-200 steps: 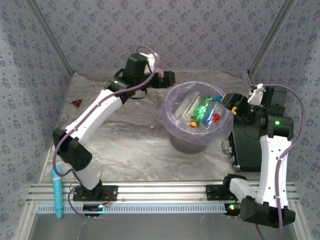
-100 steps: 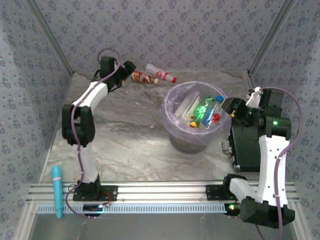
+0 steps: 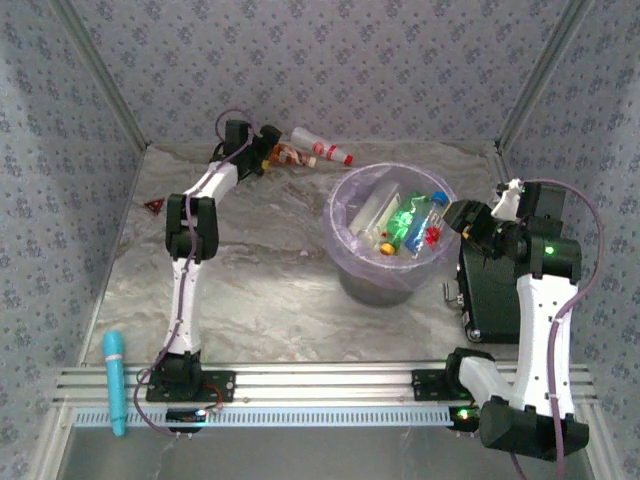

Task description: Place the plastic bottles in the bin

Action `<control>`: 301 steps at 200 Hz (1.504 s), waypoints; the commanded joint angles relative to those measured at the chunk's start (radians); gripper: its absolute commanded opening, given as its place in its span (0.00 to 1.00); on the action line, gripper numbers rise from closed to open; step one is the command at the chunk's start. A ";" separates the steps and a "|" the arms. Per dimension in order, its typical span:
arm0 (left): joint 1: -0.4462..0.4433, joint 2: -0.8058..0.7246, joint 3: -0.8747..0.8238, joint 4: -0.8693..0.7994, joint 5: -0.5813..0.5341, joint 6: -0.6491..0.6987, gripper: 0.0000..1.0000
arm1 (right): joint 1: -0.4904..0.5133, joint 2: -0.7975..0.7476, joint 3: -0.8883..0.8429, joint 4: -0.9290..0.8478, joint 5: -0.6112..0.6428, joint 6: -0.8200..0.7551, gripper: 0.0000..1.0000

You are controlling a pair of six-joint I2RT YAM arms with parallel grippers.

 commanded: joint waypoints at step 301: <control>-0.053 -0.086 0.006 -0.121 -0.102 0.044 0.45 | -0.010 -0.064 -0.011 -0.013 0.010 0.004 0.62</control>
